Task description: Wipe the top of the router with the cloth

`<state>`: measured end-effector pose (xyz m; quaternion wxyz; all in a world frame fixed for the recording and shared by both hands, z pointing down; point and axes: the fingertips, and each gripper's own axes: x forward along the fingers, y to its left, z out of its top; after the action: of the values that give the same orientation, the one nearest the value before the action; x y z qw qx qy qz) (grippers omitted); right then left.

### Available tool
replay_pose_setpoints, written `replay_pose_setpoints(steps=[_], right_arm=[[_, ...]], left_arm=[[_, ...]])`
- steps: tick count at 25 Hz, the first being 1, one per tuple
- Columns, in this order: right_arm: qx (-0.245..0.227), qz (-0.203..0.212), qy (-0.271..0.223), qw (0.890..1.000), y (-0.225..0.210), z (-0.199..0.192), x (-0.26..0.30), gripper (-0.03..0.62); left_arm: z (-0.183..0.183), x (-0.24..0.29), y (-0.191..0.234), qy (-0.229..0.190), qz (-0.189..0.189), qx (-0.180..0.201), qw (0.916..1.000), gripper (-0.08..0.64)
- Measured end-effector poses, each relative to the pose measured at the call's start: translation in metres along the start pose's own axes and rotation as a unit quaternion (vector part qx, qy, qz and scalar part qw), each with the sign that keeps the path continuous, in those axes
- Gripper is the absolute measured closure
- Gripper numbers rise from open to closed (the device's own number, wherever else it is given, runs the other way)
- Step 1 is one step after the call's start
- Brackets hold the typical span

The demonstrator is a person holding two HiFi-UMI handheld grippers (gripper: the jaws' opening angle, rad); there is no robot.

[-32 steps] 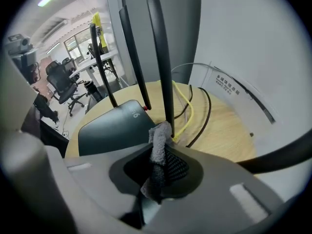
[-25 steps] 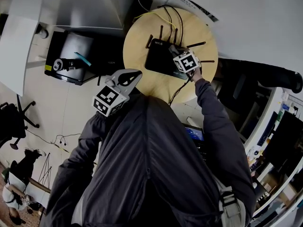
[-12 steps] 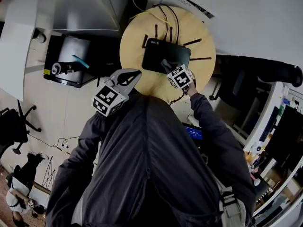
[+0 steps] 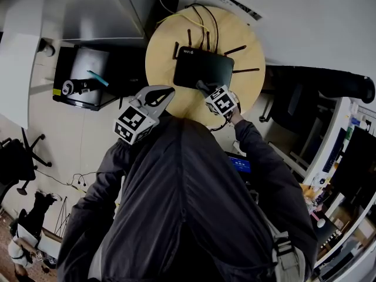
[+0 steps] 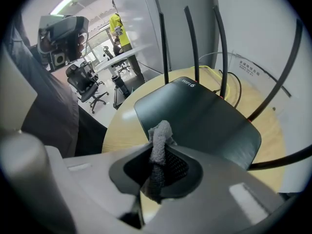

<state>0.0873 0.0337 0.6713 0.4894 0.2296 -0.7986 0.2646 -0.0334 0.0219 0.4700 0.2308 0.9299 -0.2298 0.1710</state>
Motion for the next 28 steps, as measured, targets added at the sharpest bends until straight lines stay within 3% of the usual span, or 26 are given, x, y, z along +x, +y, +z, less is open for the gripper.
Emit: replay_pose_setpoints(steps=[8,12,16,19,24,28], right_arm=[[-0.012,0.002,-0.004,1.000,-0.011,0.006,-0.005,0.558],[0.035,-0.069,-0.037,0.996,-0.072,0.026,-0.023,0.558],[0.047,-0.146,-0.019,0.988,-0.127,0.033,-0.028,0.558],[0.073,-0.181,-0.004,0.981,-0.148,0.031,-0.023,0.558],[0.069,-0.197,-0.003,0.978,-0.152,0.039,-0.019,0.558],[0.062,-0.172,0.020,0.983,-0.141,0.030,-0.019,0.560]], left_arm=[[-0.002,0.000,-0.004,-0.007,-0.009,0.006,0.9999,0.569],[-0.003,-0.002,-0.004,-0.007,-0.007,0.003,0.9999,0.569],[-0.001,-0.002,-0.005,-0.010,-0.006,0.001,0.9999,0.569],[-0.002,-0.004,-0.005,-0.007,-0.004,0.003,1.0000,0.569],[0.001,-0.010,0.000,-0.014,0.008,-0.005,0.9999,0.568],[-0.004,-0.010,-0.002,-0.014,0.002,-0.005,0.9999,0.569]])
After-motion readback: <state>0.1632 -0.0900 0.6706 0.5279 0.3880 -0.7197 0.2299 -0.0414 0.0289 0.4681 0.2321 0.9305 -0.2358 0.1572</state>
